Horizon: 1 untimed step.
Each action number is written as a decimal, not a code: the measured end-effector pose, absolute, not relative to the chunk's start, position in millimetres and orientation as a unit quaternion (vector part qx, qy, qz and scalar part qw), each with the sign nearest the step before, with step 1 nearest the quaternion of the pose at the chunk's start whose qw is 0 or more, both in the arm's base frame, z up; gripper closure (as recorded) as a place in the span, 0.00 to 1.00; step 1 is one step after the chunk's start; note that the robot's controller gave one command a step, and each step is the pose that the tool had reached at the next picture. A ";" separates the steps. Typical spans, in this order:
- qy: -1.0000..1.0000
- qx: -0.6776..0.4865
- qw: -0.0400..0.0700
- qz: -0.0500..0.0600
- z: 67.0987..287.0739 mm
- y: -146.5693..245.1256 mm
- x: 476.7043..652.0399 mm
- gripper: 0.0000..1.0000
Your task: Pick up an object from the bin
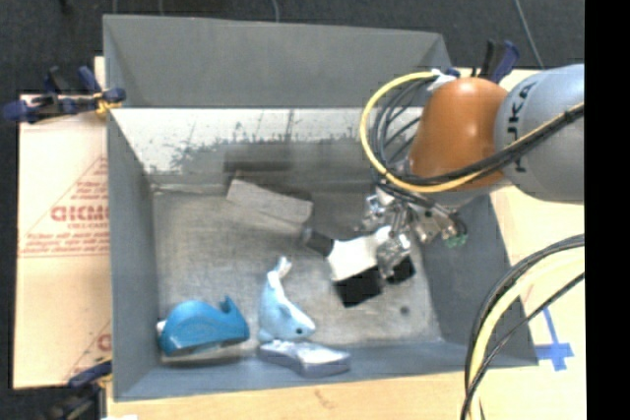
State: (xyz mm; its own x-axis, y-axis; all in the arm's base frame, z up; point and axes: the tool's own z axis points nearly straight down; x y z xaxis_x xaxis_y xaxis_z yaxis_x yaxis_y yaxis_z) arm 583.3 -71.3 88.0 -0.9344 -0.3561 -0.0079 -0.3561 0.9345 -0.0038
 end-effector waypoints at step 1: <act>0.984 -0.181 0.001 -0.001 94.5 -71.7 582.4 1.00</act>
Offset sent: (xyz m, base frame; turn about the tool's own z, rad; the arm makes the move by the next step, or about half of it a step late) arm 0.0001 0.0002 0.0084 0.0000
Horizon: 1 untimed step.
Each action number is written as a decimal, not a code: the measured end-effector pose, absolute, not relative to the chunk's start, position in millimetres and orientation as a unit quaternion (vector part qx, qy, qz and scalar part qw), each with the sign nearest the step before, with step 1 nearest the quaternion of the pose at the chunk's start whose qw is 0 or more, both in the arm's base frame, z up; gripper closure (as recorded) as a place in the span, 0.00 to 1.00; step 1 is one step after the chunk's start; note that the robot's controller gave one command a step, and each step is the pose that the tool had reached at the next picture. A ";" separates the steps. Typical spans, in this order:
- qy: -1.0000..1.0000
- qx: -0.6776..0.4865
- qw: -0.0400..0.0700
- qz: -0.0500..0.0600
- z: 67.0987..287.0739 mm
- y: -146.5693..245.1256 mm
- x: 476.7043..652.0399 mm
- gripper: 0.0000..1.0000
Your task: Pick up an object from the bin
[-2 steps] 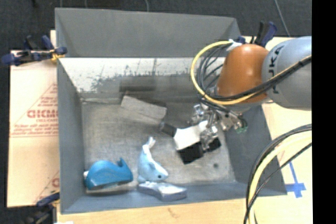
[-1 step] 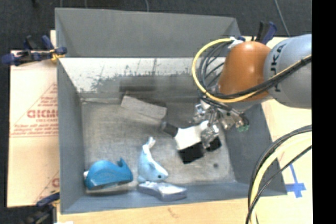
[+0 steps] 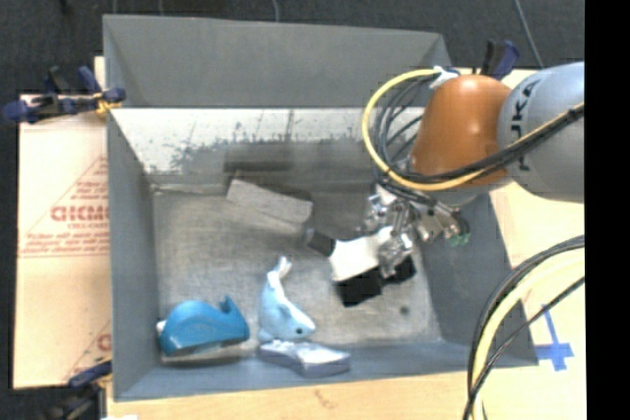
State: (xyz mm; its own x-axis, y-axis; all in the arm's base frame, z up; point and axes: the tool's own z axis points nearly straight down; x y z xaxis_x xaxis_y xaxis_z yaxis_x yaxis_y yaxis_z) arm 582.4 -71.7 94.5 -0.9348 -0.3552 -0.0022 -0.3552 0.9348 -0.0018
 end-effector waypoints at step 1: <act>0.984 -0.180 0.000 -0.001 108.3 -72.0 581.3 1.00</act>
Offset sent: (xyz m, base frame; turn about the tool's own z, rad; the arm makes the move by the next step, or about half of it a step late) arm 0.0000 -0.0001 0.0086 0.0000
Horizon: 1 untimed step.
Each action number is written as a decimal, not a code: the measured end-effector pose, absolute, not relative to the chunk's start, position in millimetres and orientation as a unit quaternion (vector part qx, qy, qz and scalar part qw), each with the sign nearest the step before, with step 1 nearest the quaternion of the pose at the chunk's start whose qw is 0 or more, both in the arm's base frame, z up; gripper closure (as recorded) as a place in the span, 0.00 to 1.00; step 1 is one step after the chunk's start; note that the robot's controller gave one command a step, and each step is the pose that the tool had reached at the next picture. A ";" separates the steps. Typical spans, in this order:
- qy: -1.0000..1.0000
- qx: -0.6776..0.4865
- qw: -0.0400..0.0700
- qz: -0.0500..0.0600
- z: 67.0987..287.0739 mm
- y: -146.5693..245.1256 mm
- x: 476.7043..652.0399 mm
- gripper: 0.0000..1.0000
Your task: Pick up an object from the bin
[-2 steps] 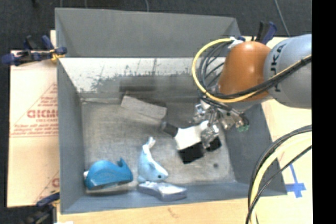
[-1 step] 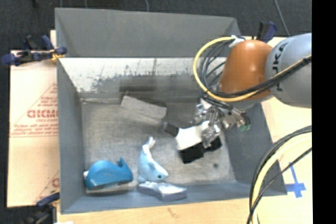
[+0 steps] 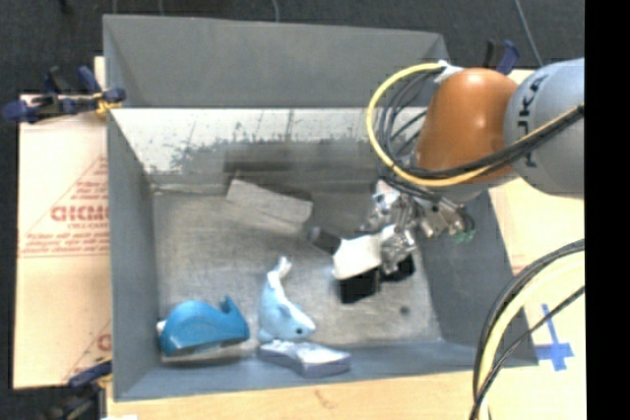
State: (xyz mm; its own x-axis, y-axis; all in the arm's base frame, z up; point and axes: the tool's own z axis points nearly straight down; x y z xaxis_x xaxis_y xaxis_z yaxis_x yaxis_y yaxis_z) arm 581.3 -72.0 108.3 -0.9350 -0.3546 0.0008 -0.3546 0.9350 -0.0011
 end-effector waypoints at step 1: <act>-0.984 0.180 -0.001 0.001 119.2 -72.0 581.9 1.00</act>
Offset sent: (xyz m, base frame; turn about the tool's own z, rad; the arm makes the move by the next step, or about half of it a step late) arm -0.0001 -0.0001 0.0266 0.0000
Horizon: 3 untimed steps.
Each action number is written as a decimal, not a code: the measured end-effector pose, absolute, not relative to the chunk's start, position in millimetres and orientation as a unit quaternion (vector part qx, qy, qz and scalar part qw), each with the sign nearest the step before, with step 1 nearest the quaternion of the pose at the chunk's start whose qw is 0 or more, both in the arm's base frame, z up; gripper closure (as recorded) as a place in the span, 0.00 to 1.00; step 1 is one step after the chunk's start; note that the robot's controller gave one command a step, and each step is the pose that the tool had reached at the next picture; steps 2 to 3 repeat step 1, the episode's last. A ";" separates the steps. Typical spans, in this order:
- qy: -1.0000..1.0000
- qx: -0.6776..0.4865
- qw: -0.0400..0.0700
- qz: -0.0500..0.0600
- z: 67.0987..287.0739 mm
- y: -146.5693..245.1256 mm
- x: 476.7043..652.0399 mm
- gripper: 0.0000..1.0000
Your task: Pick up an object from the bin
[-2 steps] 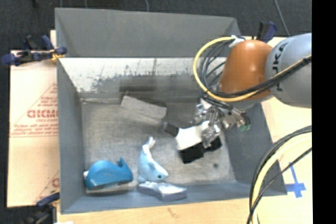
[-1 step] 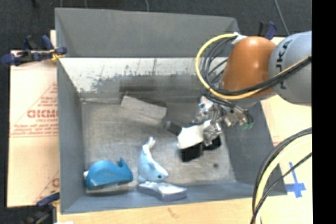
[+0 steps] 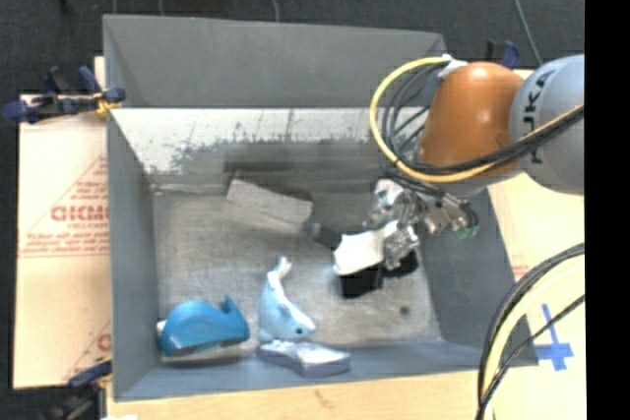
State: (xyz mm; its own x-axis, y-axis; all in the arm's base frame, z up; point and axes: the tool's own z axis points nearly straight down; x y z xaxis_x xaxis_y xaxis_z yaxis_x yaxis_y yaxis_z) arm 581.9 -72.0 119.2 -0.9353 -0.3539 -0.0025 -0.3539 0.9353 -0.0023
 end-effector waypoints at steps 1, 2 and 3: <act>0.984 -0.180 0.003 -0.001 127.6 -72.3 582.6 1.00; 0.984 -0.180 0.003 -0.001 127.6 -72.3 582.6 1.00; 0.984 -0.180 0.003 -0.001 127.6 -72.3 582.6 1.00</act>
Offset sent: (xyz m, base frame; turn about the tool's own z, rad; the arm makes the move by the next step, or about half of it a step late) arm 0.0000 0.0000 0.0313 0.0000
